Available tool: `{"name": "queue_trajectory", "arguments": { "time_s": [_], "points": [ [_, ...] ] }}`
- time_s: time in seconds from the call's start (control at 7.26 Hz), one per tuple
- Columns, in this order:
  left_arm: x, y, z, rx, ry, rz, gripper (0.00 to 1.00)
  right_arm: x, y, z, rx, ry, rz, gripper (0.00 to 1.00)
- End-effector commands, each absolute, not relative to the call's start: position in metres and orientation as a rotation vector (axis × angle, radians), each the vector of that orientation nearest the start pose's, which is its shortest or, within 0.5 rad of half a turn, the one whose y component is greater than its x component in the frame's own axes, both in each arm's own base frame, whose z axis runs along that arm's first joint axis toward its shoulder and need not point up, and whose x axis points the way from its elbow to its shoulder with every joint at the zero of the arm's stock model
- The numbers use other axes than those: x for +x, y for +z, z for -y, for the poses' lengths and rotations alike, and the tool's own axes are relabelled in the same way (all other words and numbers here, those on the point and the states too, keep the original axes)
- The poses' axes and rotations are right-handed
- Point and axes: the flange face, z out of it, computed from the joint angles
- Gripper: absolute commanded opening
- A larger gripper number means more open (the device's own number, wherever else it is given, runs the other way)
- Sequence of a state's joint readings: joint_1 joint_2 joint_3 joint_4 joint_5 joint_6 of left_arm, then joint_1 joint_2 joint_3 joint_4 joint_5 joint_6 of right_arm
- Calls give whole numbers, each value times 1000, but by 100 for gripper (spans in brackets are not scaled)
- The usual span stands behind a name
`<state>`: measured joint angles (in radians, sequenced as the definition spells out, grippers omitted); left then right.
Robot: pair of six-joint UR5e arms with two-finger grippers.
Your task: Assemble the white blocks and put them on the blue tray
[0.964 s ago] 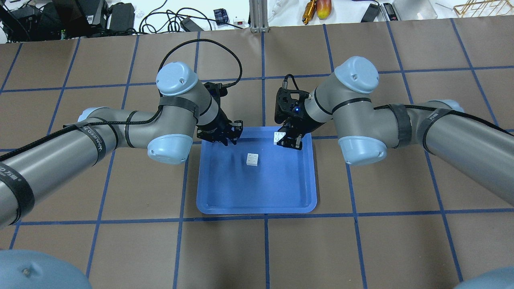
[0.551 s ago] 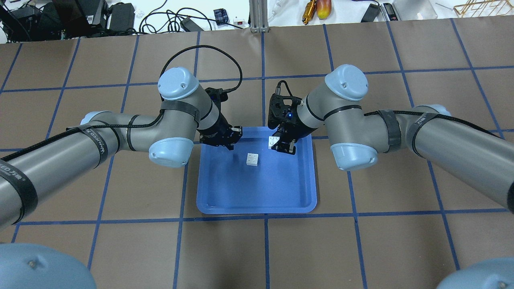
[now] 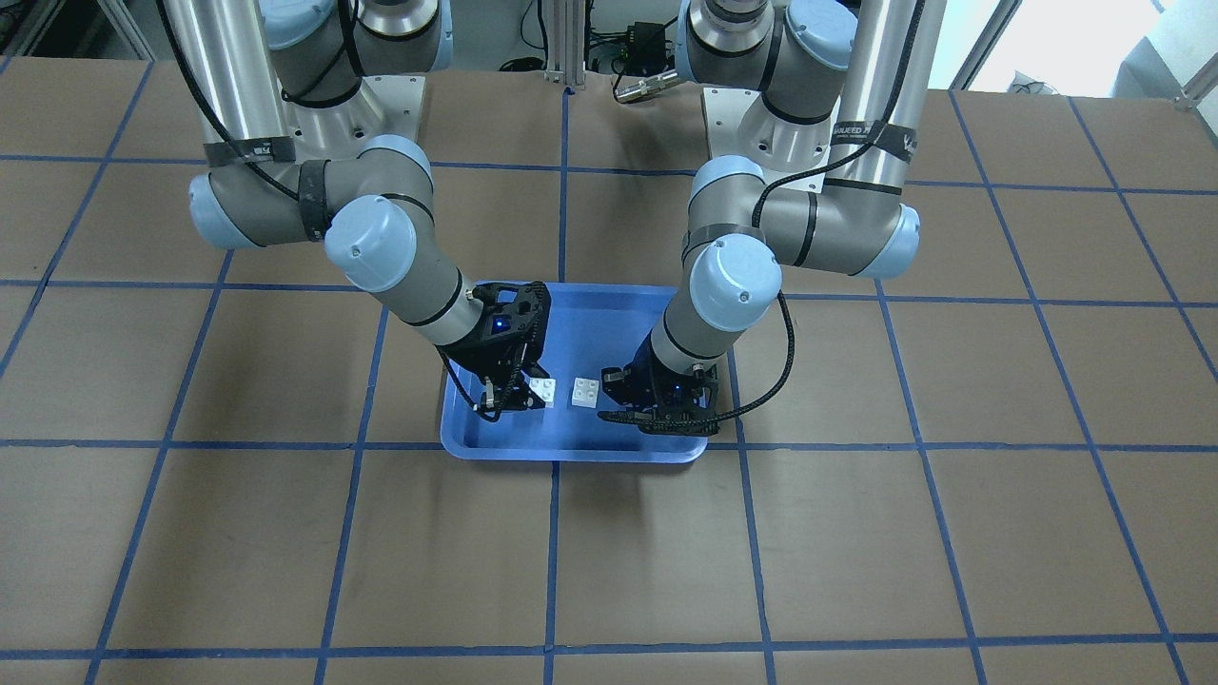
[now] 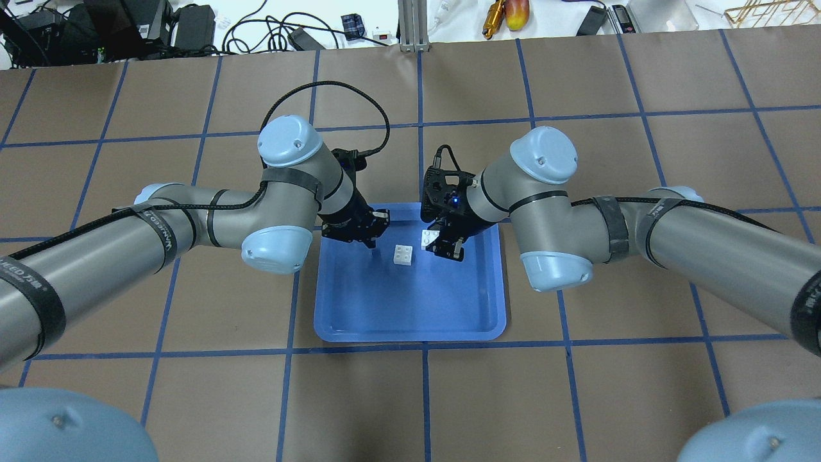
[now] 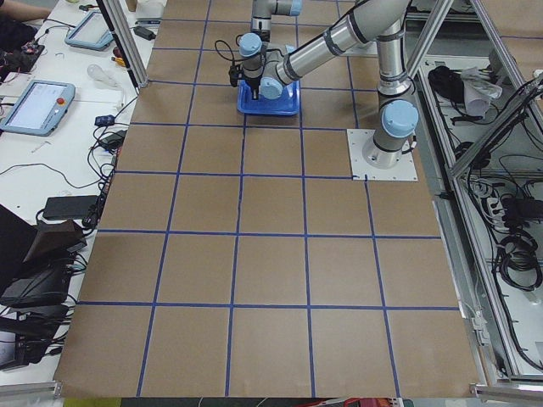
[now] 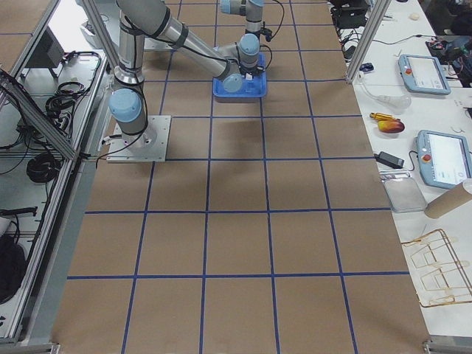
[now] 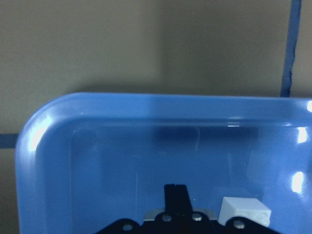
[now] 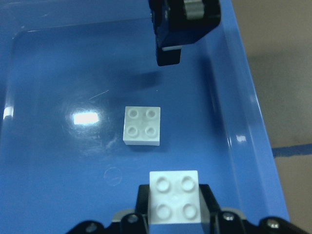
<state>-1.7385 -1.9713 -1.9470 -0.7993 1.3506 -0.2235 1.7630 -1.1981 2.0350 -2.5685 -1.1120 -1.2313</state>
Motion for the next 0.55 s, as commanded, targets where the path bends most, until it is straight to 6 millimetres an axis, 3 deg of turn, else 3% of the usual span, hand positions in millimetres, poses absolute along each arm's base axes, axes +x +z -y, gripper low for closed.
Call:
{"name": "queue_trajectory", "arguments": {
  "time_s": [0.0, 0.14, 0.41],
  "points": [
    [-249, 178, 506, -136, 122, -3400, 0, 281, 182, 485, -1859, -531, -2067, 0],
    [-249, 178, 506, -150, 124, -3400, 0, 284, 169, 481, -1870, -534, -2067, 0],
    [-249, 178, 506, -152, 122, -3400, 0, 287, 165, 476, -1856, -543, -2080, 0]
  ]
}}
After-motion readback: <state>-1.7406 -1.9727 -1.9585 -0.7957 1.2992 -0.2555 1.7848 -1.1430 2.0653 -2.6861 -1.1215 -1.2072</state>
